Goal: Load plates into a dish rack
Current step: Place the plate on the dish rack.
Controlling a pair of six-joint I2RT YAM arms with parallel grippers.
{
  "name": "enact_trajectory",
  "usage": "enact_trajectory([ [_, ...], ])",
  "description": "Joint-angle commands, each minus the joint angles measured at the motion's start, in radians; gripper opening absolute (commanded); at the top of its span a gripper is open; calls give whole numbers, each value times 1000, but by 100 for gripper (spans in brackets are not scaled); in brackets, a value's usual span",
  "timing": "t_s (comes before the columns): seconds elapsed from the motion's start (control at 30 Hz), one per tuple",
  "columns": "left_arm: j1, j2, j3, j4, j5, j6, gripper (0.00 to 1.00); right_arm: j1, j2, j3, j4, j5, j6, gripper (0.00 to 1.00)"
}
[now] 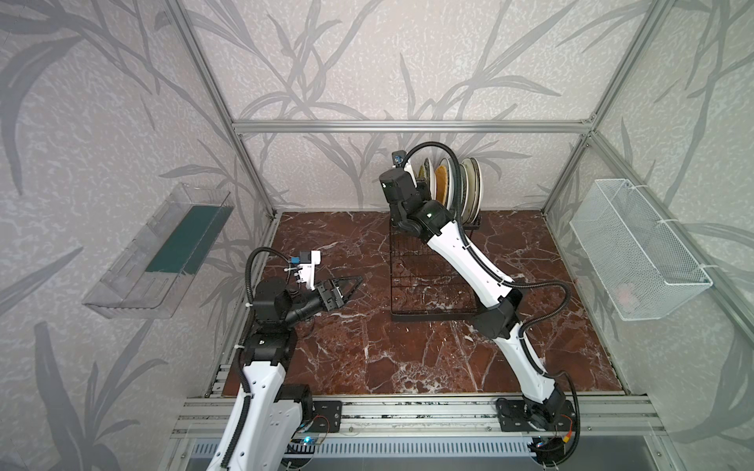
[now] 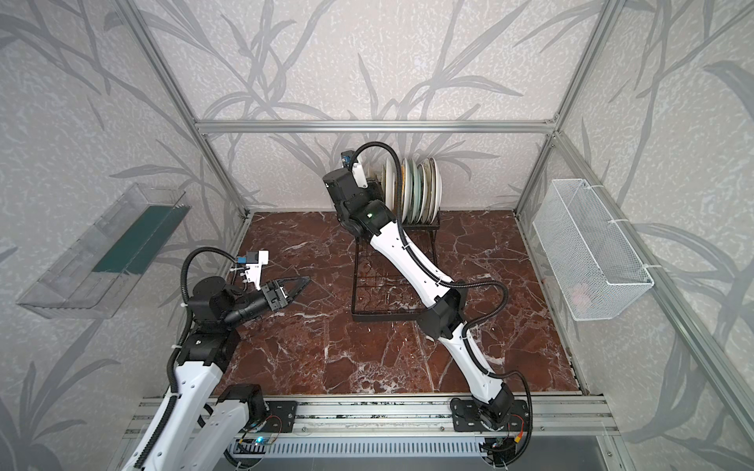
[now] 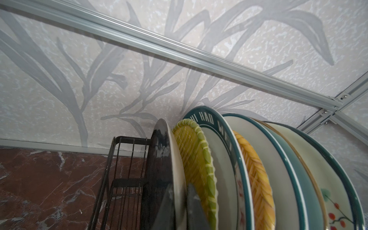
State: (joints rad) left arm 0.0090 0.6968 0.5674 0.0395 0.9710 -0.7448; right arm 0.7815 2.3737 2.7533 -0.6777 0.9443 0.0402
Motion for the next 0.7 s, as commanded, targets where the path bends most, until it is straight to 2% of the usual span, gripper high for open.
enact_trajectory([
  [0.0, -4, -9, -9, 40, 23, -7, 99, -14, -14, 29, -13, -22, 48, 0],
  [0.33, -3, -11, -11, 40, 23, -7, 99, -22, -34, 28, -23, -61, 52, 33],
  [0.67, -4, -10, -9, 36, 17, -5, 99, -18, -60, 37, -10, -105, 37, 42],
])
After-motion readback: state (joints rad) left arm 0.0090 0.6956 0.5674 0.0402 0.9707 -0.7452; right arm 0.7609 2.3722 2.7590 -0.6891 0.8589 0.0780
